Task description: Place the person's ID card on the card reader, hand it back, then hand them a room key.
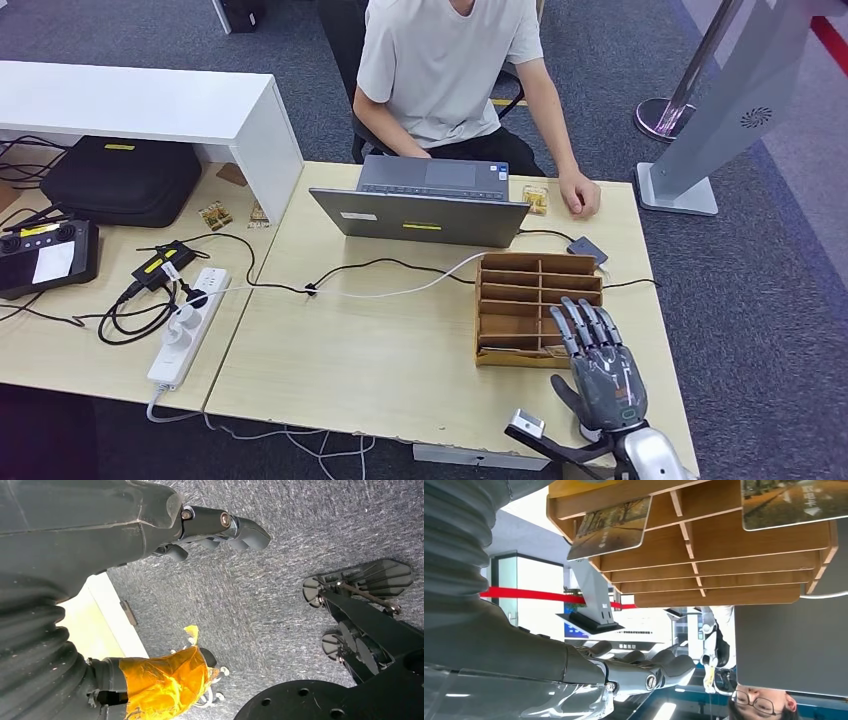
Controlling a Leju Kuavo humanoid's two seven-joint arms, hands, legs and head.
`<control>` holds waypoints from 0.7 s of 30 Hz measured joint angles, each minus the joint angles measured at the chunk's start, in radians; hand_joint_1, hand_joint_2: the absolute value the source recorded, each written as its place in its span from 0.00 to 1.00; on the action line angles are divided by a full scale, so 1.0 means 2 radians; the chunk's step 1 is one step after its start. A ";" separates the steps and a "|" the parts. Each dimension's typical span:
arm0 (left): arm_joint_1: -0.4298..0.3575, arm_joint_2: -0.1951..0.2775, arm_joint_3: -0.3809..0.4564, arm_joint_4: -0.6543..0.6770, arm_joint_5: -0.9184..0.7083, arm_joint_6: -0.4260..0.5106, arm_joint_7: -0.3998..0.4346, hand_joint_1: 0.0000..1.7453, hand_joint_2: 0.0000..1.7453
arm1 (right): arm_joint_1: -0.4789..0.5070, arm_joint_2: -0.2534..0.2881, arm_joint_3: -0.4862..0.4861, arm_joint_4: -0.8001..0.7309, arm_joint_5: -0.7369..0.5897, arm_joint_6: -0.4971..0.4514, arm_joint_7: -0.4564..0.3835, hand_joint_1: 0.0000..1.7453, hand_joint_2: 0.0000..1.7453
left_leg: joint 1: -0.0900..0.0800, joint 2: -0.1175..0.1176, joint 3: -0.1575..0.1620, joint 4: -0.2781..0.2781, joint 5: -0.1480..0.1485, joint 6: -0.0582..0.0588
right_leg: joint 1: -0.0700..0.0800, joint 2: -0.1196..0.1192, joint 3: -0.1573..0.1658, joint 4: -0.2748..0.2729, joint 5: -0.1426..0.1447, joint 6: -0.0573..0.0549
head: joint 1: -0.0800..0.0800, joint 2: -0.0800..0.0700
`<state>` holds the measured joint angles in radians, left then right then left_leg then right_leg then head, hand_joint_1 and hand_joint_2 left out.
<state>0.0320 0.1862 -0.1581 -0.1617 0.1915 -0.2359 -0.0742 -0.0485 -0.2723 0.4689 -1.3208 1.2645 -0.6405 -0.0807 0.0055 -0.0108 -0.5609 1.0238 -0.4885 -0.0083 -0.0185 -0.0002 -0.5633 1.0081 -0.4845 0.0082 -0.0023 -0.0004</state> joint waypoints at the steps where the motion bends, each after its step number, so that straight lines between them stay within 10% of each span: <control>1: 0.000 0.000 0.000 0.000 0.000 0.000 0.000 0.00 1.00 | 0.000 0.001 0.000 0.000 0.000 0.001 0.000 0.00 1.00 | 0.000 0.000 0.000 0.000 0.000 0.000 | 0.000 0.000 0.000 0.000 0.000 0.000 | 0.000 0.000; 21: -0.001 0.000 -0.009 0.000 0.000 -0.002 0.000 0.00 1.00 | -0.030 0.017 0.000 0.049 -0.029 0.012 0.004 0.00 1.00 | 0.000 0.000 0.000 0.000 0.000 0.000 | 0.000 0.000 0.000 0.000 0.000 0.000 | 0.000 0.000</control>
<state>0.0303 0.1864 -0.1759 -0.1617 0.1907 -0.2391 -0.0740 -0.1091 -0.2375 0.4684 -1.2223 1.2075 -0.6170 -0.0721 0.0055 -0.0108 -0.5608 1.0239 -0.4885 -0.0083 -0.0186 -0.0003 -0.5634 1.0081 -0.4845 0.0082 -0.0022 -0.0004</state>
